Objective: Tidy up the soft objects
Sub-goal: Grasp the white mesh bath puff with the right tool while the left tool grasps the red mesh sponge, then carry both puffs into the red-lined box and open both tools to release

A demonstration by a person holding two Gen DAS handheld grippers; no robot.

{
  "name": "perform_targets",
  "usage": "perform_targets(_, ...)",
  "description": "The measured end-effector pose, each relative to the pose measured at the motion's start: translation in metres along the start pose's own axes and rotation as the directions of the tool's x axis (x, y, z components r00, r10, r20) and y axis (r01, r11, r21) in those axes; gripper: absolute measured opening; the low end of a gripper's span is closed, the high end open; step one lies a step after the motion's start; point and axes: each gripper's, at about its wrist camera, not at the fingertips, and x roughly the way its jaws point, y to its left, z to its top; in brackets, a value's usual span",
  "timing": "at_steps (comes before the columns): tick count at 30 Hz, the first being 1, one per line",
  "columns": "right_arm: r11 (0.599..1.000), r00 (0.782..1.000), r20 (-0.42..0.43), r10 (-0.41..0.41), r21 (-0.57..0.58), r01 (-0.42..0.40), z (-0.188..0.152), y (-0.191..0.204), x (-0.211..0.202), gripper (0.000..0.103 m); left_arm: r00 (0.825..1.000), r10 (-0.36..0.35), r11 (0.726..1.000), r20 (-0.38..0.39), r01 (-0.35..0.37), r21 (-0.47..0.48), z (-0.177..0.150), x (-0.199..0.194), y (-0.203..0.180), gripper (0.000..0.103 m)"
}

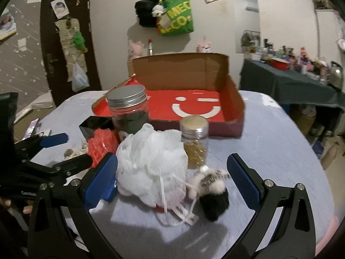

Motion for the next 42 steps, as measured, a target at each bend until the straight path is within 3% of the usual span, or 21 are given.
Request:
perform_targets(4, 0.997, 0.996, -0.033, 0.078, -0.012, -0.078, -0.001, -0.004, 0.015, 0.103, 0.999, -0.025, 1.0, -0.042, 0.025, 0.002, 0.001, 0.015, 0.004, 0.086)
perform_targets(9, 0.978, 0.975, -0.081, 0.209, 0.001, -0.209, -0.002, -0.008, 0.033, 0.101, 0.994, -0.084, 0.996, -0.069, 0.085, 0.016, -0.002, 0.023, 0.001, 0.075)
perform_targets(10, 0.973, 0.969, -0.092, 0.228, 0.003, -0.229, -0.003, -0.008, 0.035, 0.097, 0.992, -0.097, 0.995, -0.076, 0.099, 0.016, -0.003, 0.024, 0.0, 0.07)
perform_targets(12, 0.961, 0.955, -0.111, 0.276, 0.002, -0.277, -0.006, -0.006, 0.038, 0.078, 0.987, -0.135, 0.991, -0.092, 0.136, 0.013, -0.004, 0.025, 0.0, 0.056)
perform_targets(13, 0.952, 0.945, -0.126, 0.303, 0.001, -0.305, -0.008, -0.004, 0.04, 0.063, 0.982, -0.159, 0.987, -0.104, 0.161, 0.009, -0.004, 0.026, -0.001, 0.049)
perform_targets(17, 0.942, 0.935, -0.125, 0.333, -0.004, -0.336, -0.013, 0.003, 0.036, 0.043, 0.981, -0.165, 0.986, -0.099, 0.167, 0.01, -0.004, 0.022, -0.001, 0.04)
perform_targets(20, 0.944, 0.939, -0.099, 0.33, 0.002, -0.331, -0.015, 0.003, 0.029, 0.036, 0.982, -0.162, 0.986, -0.092, 0.165, 0.023, -0.005, 0.016, -0.004, 0.036)
perform_targets(28, 0.955, 0.954, -0.05, 0.297, 0.003, -0.297, -0.016, 0.002, 0.011, 0.029, 0.985, -0.158, 0.986, -0.074, 0.161, 0.04, -0.003, 0.005, -0.006, 0.029)
perform_targets(42, 0.962, 0.961, 0.029, 0.273, -0.012, -0.273, -0.002, 0.003, -0.025, 0.029, 0.988, -0.156, 0.986, -0.004, 0.156, 0.052, 0.006, -0.026, 0.01, 0.024)
